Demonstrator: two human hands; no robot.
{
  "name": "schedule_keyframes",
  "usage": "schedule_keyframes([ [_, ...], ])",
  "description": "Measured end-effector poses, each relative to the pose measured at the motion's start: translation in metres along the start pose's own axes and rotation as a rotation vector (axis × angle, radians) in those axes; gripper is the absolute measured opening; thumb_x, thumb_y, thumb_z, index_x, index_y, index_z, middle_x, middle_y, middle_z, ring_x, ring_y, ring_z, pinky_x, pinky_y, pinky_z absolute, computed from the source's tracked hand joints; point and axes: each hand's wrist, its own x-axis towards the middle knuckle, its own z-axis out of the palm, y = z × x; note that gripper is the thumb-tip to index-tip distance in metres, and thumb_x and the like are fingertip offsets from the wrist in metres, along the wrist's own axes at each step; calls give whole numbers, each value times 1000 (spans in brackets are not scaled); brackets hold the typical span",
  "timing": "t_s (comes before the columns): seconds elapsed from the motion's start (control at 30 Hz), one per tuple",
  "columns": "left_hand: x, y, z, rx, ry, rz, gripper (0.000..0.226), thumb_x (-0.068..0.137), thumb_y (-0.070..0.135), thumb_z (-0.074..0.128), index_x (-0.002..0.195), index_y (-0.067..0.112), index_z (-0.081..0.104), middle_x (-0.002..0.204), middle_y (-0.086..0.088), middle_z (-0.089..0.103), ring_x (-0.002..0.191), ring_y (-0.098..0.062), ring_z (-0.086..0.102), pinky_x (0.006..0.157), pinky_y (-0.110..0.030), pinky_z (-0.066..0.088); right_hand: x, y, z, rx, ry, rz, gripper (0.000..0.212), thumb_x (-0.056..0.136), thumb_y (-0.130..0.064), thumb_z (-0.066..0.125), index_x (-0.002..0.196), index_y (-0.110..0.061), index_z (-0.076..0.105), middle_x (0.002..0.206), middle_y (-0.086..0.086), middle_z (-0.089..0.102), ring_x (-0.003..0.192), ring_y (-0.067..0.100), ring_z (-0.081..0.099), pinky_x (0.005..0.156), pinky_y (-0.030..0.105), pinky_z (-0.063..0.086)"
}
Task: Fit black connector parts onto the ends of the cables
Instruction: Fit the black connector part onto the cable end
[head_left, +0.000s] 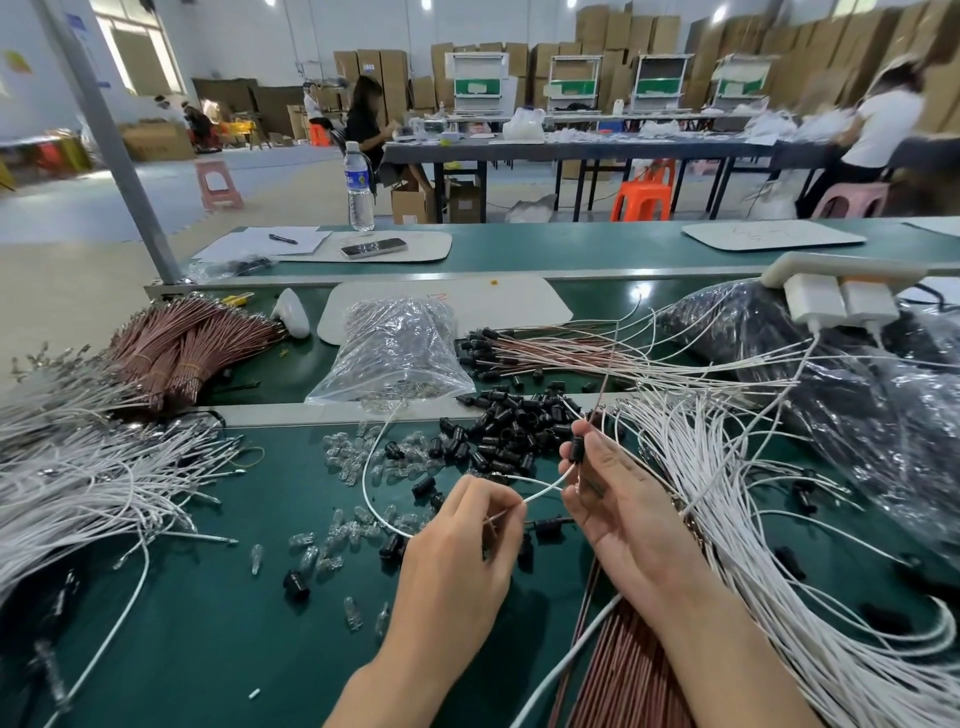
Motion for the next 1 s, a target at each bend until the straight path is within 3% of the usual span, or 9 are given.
schedule_keyframes([
  [0.6, -1, 0, 0, -54, 48, -40, 13, 99, 44, 54, 92, 33, 56, 77, 17, 60, 70, -8, 62, 59, -19, 47, -5, 1, 6, -45, -61, 42, 22, 87, -18, 66, 104, -14, 80, 99, 10, 75, 80, 16, 72, 64, 26, 61],
  [0.77, -1, -1, 0, -72, 79, -83, 15, 97, 46, 52, 87, 36, 53, 92, 21, 61, 74, -7, 62, 61, -22, 49, -5, 3, 8, -35, -67, 52, 21, 89, -15, 65, 105, -14, 79, 102, 12, 75, 82, 18, 72, 68, 29, 62],
  [1.0, -2, -2, 0, -78, 85, -106, 17, 97, 45, 53, 83, 35, 51, 86, 18, 62, 71, -10, 62, 59, -23, 48, -4, 7, 7, 32, -95, 60, 25, 89, -10, 62, 107, -6, 78, 102, 15, 74, 83, 21, 73, 69, 31, 62],
])
